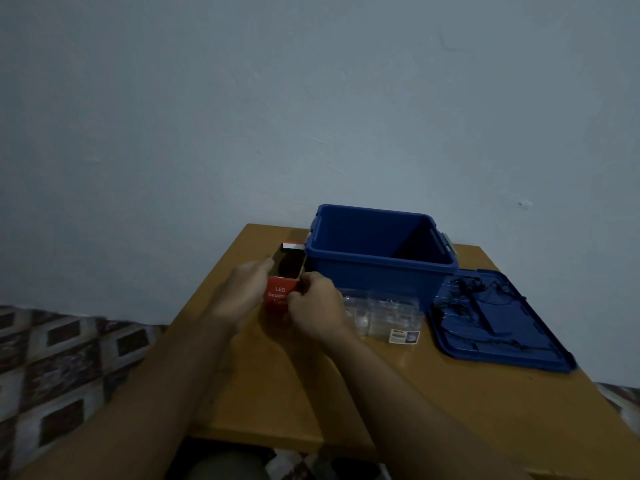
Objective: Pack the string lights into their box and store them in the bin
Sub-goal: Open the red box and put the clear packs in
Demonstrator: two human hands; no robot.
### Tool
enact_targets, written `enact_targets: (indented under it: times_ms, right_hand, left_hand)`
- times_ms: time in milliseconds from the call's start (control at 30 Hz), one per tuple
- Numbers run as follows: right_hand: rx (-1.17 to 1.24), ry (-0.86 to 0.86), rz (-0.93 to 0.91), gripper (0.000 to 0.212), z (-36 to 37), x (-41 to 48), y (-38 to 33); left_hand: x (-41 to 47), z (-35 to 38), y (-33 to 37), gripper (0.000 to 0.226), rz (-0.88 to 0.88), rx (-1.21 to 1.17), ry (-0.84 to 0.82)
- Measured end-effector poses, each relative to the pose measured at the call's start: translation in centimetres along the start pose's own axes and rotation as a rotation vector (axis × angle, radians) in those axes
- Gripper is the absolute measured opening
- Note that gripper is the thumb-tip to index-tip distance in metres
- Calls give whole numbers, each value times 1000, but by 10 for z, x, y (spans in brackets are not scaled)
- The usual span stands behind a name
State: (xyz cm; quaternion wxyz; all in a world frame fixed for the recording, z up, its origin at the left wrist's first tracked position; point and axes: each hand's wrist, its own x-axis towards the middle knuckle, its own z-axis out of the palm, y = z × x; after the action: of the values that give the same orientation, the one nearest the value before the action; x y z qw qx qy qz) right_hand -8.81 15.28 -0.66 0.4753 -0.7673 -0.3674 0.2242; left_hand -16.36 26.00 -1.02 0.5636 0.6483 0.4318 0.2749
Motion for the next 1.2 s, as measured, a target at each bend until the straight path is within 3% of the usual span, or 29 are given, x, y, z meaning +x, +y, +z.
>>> enact_targets:
  times_ms: [167, 267, 533, 600, 733, 833, 900, 1067, 1200]
  right_hand:
    - [21, -30, 18, 44, 0, -6, 4]
    - [32, -43, -21, 38, -2, -18, 9]
    - [-65, -47, -80, 24, -17, -54, 22]
    - [-108, -56, -115, 26, -22, -57, 24]
    - [3, -54, -66, 11, -37, -60, 27]
    - [11, -34, -39, 10, -49, -59, 28]
    - [-22, -38, -49, 10, -58, -60, 31]
    - [-138, -25, -87, 11, -93, -67, 42]
    - [-145, 57, -28, 9, -121, -72, 59]
  left_hand:
    - [-14, -4, -11, 27, 9, 2, 34]
    - [-34, -8, -16, 23, -22, -67, 131]
    - [-113, -4, -36, 13, -75, -251, 187]
    - [-120, -5, -40, 15, -119, -271, 202]
    - [-126, -1, -37, 24, -128, -264, 279]
    - [-124, -2, -31, 36, -71, -110, 368]
    - [-122, -2, -27, 30, -61, -38, 338]
    - [-132, 15, -15, 50, -78, 86, 132]
    - [-131, 31, -18, 46, -75, 182, -31]
